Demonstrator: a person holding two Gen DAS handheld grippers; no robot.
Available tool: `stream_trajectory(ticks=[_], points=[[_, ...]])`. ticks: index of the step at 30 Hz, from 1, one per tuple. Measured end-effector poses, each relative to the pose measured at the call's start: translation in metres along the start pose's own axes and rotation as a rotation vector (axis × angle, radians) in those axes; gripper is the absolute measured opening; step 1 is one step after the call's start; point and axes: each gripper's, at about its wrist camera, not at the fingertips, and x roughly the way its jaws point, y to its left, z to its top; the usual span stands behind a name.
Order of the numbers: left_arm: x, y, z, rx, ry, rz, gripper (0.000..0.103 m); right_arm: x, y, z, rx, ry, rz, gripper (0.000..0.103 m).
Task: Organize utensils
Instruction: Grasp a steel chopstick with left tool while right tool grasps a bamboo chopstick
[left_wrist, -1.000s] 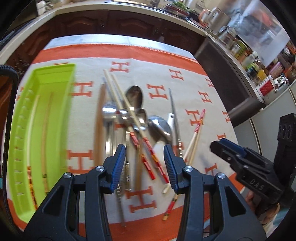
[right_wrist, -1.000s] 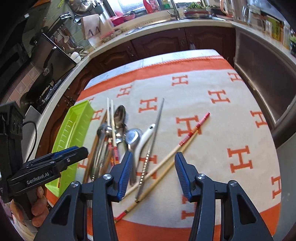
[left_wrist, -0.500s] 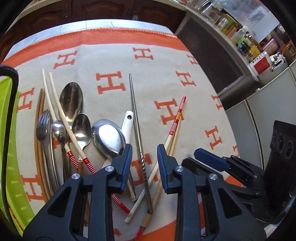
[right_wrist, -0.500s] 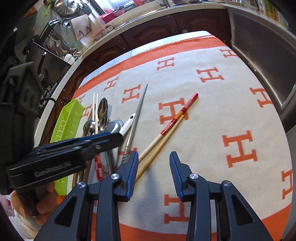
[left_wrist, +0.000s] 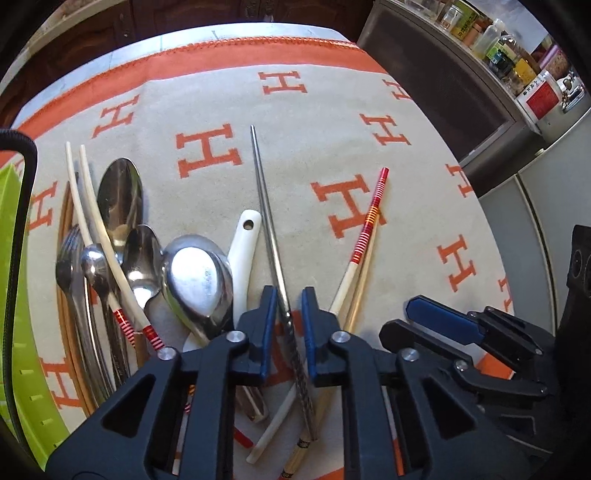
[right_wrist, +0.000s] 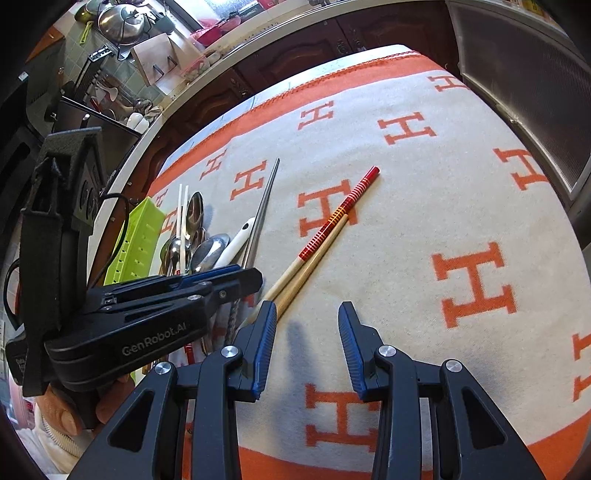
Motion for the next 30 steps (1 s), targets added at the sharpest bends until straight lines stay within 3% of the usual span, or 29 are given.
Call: stream_trajectory(ticks=[7, 14, 22, 26, 30], points=[[-0.010, 0.011, -0.004, -0.035, -0.034, -0.027, 0.003, 0.003, 0.003, -0.003, -0.001, 0.020, 0.004, 0.036], [-0.067, 0.027, -0.016, -0.038, -0.123, -0.029, 0.003, 0.015, 0.021, -0.002, -0.019, 0.057, -0.005, 0.034], [-0.139, 0.084, -0.042, -0.127, -0.229, 0.031, 0.003, 0.028, 0.053, -0.009, -0.058, 0.085, -0.056, 0.032], [-0.162, 0.114, -0.058, -0.178, -0.260, 0.042, 0.003, 0.034, 0.076, -0.015, -0.117, 0.070, -0.162, 0.030], [-0.172, 0.134, -0.069, -0.209, -0.273, 0.037, 0.003, 0.041, 0.094, -0.025, -0.199, 0.040, -0.311, 0.020]])
